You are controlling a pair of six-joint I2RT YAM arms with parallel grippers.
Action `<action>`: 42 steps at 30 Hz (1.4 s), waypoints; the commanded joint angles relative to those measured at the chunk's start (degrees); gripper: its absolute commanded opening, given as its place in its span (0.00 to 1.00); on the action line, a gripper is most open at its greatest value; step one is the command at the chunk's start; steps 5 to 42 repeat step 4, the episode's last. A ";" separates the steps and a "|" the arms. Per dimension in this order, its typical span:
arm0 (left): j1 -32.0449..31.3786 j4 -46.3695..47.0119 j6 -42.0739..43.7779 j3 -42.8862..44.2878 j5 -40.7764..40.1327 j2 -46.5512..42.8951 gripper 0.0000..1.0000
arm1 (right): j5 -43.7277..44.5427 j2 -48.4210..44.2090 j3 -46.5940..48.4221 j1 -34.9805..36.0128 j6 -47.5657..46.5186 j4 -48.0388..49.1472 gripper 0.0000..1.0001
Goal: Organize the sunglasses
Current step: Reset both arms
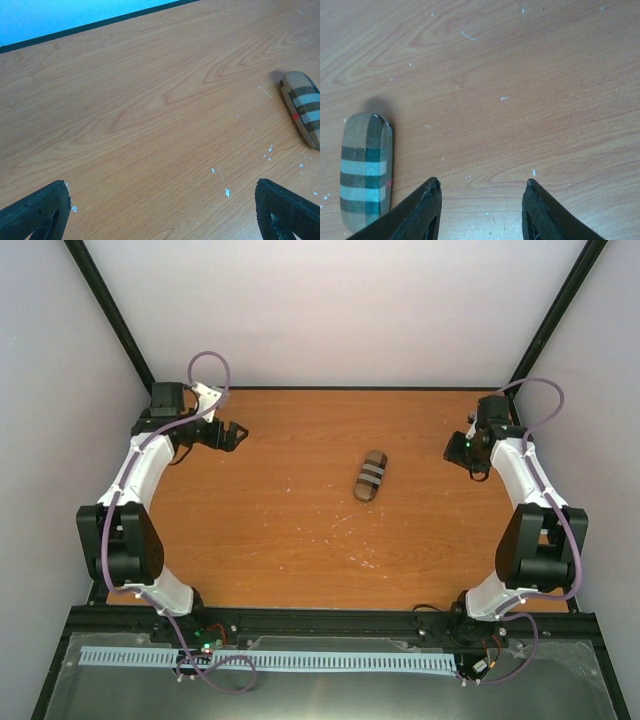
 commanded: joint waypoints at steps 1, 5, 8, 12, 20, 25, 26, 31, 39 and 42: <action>0.24 -2.10 6.83 2.01 0.23 -0.03 1.00 | 1.76 -1.89 -0.81 -0.41 1.53 4.47 0.43; 0.26 -4.55 12.30 4.69 0.27 2.12 0.99 | 1.99 -2.09 -2.83 -0.38 1.93 6.68 0.45; 0.26 -4.55 12.30 4.69 0.27 2.12 0.99 | 1.99 -2.09 -2.83 -0.38 1.93 6.68 0.45; 0.26 -4.55 12.30 4.69 0.27 2.12 0.99 | 1.99 -2.09 -2.83 -0.38 1.93 6.68 0.45; 0.26 -4.55 12.30 4.69 0.27 2.12 0.99 | 1.99 -2.09 -2.83 -0.38 1.93 6.68 0.45; 0.26 -4.55 12.30 4.69 0.27 2.12 0.99 | 1.99 -2.09 -2.83 -0.38 1.93 6.68 0.45; 0.26 -4.55 12.30 4.69 0.27 2.12 0.99 | 1.99 -2.09 -2.83 -0.38 1.93 6.68 0.45; 0.26 -4.55 12.30 4.69 0.27 2.12 0.99 | 1.99 -2.09 -2.83 -0.38 1.93 6.68 0.45; 0.26 -4.55 12.30 4.69 0.27 2.12 0.99 | 1.99 -2.09 -2.83 -0.38 1.93 6.68 0.45; 0.26 -4.55 12.30 4.69 0.27 2.12 0.99 | 1.99 -2.09 -2.83 -0.38 1.93 6.68 0.45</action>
